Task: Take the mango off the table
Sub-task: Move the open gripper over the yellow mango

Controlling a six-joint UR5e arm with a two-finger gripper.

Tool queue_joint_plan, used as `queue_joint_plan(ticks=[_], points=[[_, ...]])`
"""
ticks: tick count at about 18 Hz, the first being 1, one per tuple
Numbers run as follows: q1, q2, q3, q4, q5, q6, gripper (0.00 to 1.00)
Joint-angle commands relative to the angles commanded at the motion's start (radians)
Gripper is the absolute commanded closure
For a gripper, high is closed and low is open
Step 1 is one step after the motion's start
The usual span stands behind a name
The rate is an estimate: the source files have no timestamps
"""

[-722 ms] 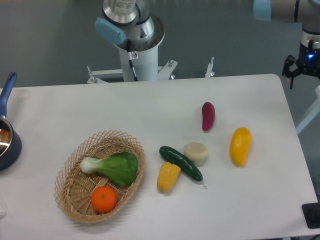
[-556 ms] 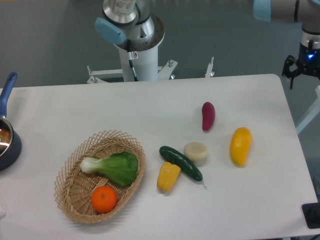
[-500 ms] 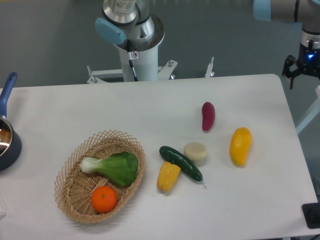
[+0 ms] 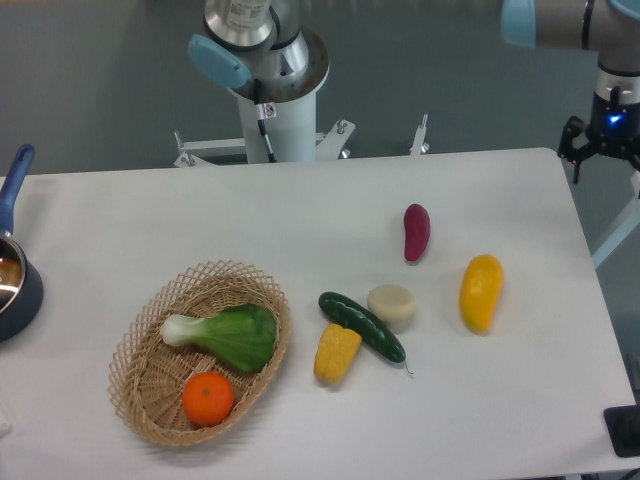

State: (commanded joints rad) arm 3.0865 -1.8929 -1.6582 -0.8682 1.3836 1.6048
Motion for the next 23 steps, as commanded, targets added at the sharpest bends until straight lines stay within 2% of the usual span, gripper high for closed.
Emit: queue_joint_plan(ticks=[5,9,15,20,23], points=[[-0.037,0.0,-0.014,0.002,0.005,-0.126,0.0],[-0.074,0.0,-0.035,-0.002,0.002,-0.366,0.0],[-0.137,-0.012,-0.063,-0.002,0.008,-0.419,0.0],[-0.146,-0.031,-0.071,0.0,0.006,-0.508,0.0],[-0.161,-0.052,-0.08,0.002,0.006,-0.514,0.0]])
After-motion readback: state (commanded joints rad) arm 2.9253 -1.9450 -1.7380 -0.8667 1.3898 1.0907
